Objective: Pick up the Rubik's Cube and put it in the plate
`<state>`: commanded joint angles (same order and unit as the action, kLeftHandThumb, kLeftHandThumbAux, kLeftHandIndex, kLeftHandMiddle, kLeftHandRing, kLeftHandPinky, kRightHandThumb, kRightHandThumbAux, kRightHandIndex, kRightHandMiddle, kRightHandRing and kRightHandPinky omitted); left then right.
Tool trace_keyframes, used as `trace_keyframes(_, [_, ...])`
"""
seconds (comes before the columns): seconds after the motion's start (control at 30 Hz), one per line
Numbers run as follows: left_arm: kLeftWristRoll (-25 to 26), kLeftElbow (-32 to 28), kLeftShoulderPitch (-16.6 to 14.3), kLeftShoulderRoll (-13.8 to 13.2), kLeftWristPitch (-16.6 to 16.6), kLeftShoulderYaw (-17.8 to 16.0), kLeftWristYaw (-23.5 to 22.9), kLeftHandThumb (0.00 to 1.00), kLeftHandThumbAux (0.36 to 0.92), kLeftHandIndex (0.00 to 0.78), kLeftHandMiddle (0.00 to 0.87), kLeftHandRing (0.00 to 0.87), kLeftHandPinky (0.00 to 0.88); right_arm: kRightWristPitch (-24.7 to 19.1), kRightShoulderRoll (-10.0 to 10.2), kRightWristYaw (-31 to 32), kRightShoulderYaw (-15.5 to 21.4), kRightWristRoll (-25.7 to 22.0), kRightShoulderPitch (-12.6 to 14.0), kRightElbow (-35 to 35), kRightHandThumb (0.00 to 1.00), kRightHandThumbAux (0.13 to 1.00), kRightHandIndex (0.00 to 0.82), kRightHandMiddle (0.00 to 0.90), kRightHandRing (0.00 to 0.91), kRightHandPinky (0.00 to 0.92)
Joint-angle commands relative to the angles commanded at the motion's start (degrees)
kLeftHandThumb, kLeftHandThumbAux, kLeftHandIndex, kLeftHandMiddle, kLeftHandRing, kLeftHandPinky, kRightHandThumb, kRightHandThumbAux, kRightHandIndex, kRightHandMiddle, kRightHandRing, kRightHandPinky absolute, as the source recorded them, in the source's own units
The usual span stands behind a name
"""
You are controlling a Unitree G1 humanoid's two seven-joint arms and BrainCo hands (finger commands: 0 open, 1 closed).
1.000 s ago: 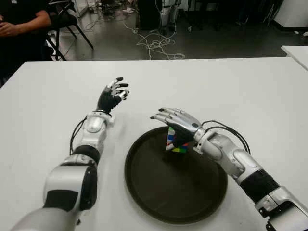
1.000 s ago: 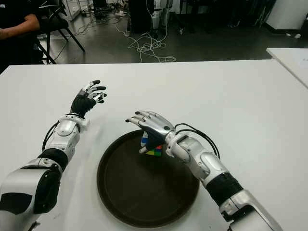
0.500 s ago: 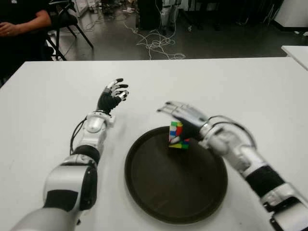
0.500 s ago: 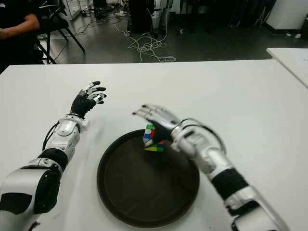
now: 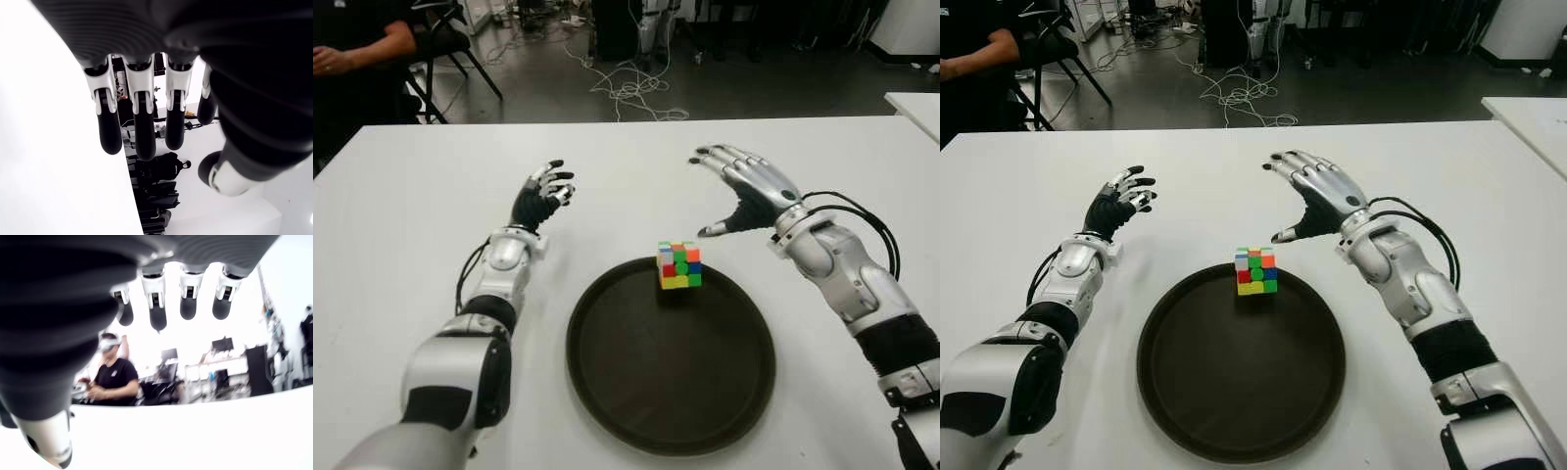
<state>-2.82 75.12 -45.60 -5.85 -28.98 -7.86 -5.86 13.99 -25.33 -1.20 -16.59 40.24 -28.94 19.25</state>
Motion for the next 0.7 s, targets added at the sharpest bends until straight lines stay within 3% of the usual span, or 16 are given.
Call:
trace_keyframes(0.5, [-0.14,0.12,-0.24,0.15,0.78,0.09,0.4,0.275,0.705,0.165,0.265,0.296,0.339,-1.98,-0.35,-4.3,1.34,0.07,-1.3,4.02,0.0,0.697,0.0,0.0,0.0,0.0])
trace_keyframes(0.7, [-0.48,0.13,-0.23,0.07,0.78,0.35,0.76,0.273,0.723,0.172,0.27,0.297,0.337,-2.6,-0.46,-5.13,0.8,0.66,-2.03,5.34,0.0,0.695,0.0,0.0,0.0,0.0])
